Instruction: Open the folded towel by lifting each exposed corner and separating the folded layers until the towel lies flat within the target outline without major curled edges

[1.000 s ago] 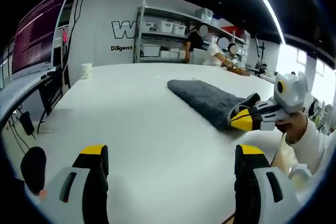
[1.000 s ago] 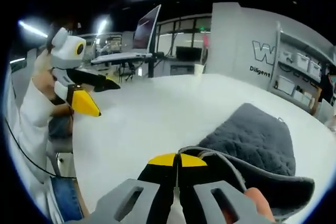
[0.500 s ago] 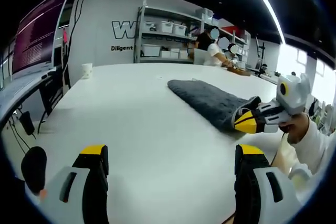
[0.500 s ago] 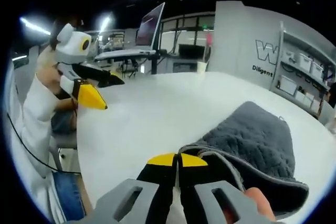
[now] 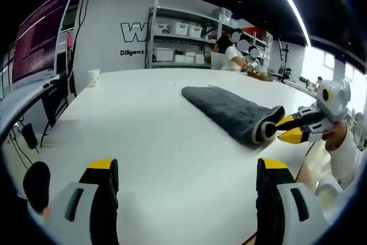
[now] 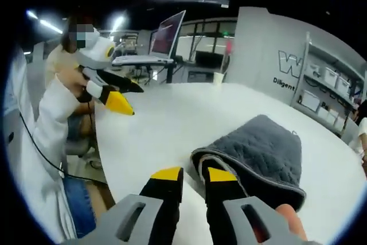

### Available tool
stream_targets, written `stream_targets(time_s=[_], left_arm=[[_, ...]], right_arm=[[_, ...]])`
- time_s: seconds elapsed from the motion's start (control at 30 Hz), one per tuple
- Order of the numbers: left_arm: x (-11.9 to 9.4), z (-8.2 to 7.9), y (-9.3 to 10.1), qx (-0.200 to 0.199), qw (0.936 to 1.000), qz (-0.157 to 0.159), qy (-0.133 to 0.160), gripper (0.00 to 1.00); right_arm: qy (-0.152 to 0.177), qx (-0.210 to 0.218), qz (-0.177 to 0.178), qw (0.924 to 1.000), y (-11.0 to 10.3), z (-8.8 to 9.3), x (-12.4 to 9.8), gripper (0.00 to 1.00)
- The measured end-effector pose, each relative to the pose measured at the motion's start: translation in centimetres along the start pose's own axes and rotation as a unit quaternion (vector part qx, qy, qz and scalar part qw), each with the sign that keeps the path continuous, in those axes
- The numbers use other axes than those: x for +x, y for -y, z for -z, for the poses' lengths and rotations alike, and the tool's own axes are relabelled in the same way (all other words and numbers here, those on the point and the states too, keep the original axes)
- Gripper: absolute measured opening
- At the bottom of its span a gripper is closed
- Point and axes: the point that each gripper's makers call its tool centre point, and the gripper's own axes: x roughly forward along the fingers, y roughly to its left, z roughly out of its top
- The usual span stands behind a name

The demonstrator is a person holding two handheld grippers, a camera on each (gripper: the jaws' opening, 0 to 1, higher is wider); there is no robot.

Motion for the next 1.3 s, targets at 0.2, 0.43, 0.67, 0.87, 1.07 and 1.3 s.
stream_targets(time_s=[0.2, 0.43, 0.67, 0.87, 1.07, 1.3], left_arm=[[0.1, 0.1, -0.1, -0.001, 1.0, -0.001, -0.001, 0.99], [0.3, 0.2, 0.2, 0.003, 1.0, 0.0, -0.006, 0.99], [0.4, 0.0, 0.8, 0.011, 0.9999, -0.001, -0.008, 0.99], [0.8, -0.2, 2.0, 0.022, 0.9997, 0.005, -0.012, 0.99], [1.4, -0.8, 3.7, 0.027, 0.9994, 0.02, -0.007, 0.99], [2.1, -1.9, 6.8, 0.036, 0.9978, 0.055, 0.0, 0.99]], right_arm=[[0.003, 0.023, 0.065, 0.9976, 3.5, 0.9, -4.3, 0.13], [-0.01, 0.04, 0.11, 0.993, 5.9, 2.7, -7.6, 0.26], [-0.011, 0.06, 0.142, 0.988, 7.7, 3.9, -10.2, 0.37], [-0.011, 0.065, 0.154, 0.9858, 8.2, 4.6, -11.7, 0.44], [-0.016, 0.076, 0.145, 0.9864, 8.3, 5.4, -12.1, 0.55], [-0.012, 0.08, 0.136, 0.9874, 8.7, 5.3, -12.4, 0.65]])
